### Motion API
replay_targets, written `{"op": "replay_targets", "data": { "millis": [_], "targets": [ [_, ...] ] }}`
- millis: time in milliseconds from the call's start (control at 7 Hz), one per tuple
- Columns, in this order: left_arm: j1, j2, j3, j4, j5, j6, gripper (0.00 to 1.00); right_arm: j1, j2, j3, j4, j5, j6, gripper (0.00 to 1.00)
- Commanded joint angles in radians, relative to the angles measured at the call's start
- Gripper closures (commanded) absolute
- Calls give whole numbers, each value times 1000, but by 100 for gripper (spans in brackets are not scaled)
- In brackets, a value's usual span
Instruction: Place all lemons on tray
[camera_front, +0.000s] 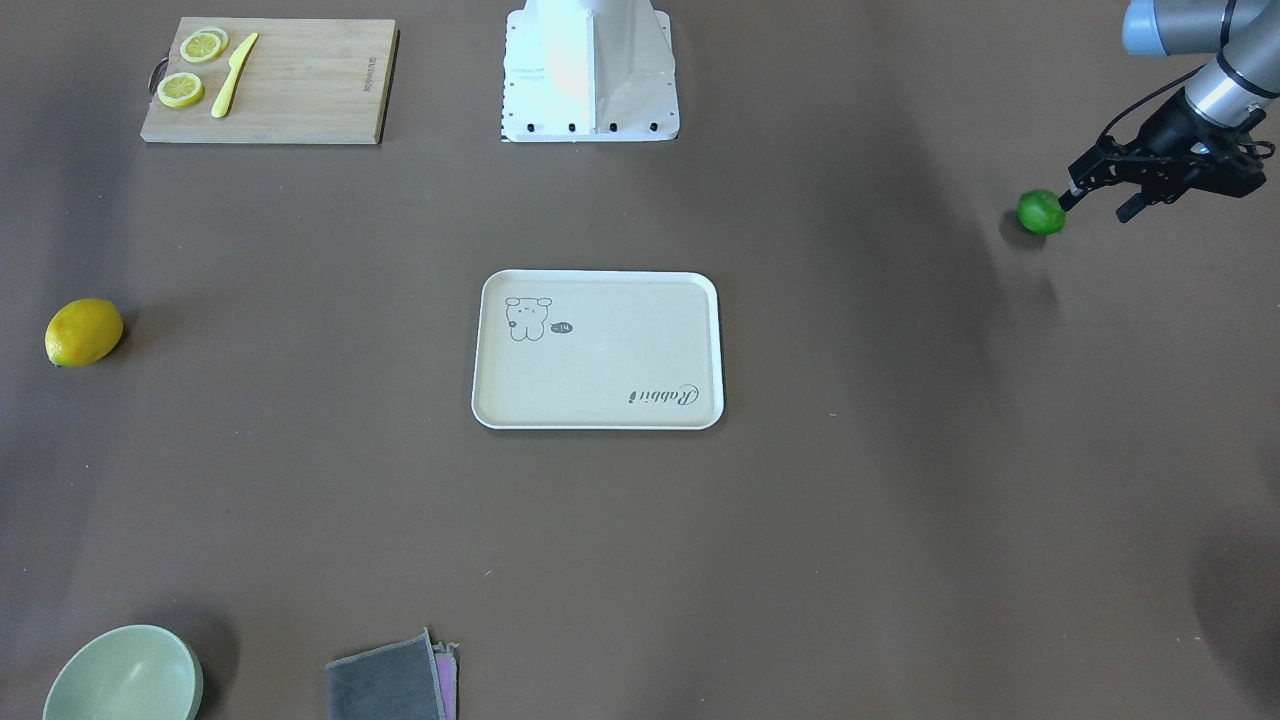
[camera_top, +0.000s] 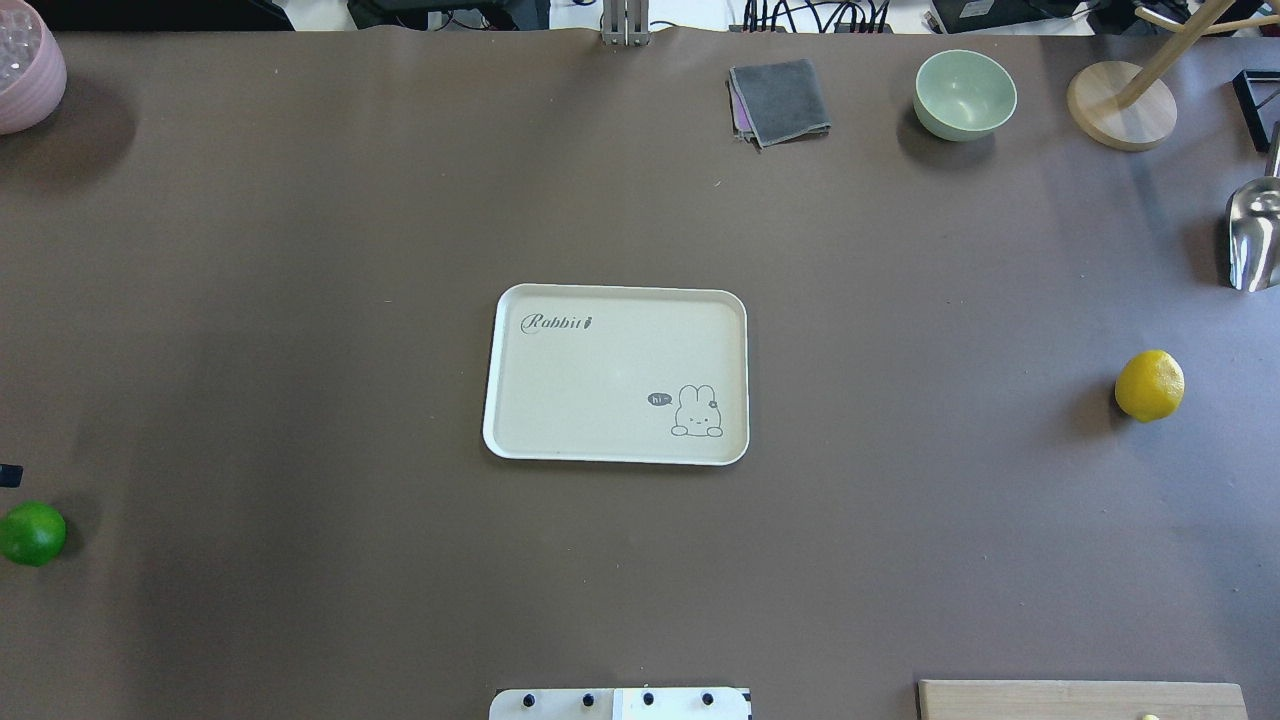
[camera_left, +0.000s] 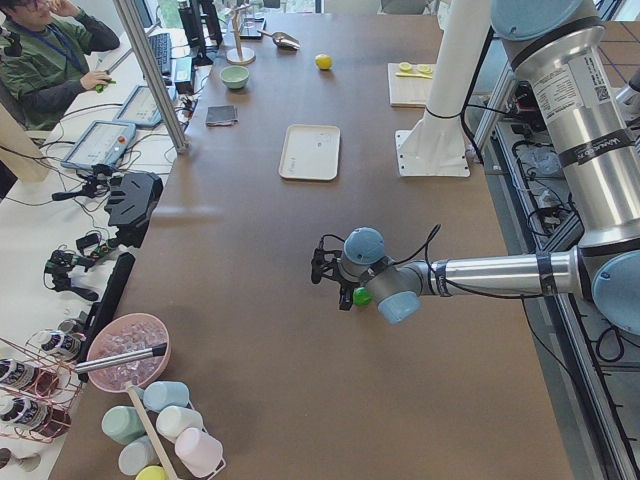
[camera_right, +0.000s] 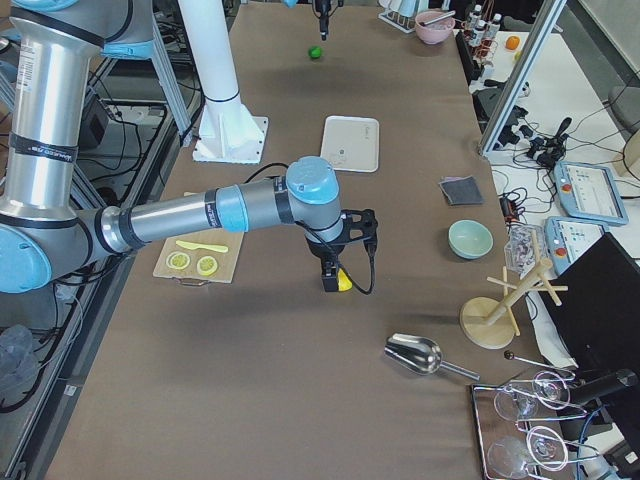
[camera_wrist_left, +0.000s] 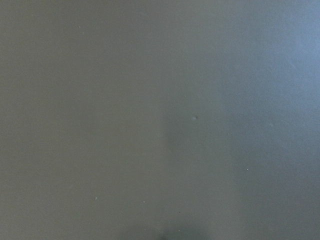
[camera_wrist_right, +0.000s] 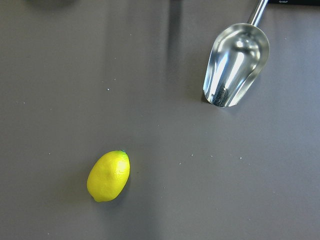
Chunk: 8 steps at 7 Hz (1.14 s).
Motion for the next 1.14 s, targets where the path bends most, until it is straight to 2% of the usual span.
{"op": "replay_targets", "data": {
  "millis": [0,571,1000],
  "targets": [
    [83,7,32,-28,75,-48,2,0,-4,0,0,0,-1,0],
    [147,7,60,-91,89,-97,2,0,-32,-2,48,-2,-1,0],
    [219,6,81,-117,146,-101,2,0,-32,0,48,-3,0,0]
  ]
}}
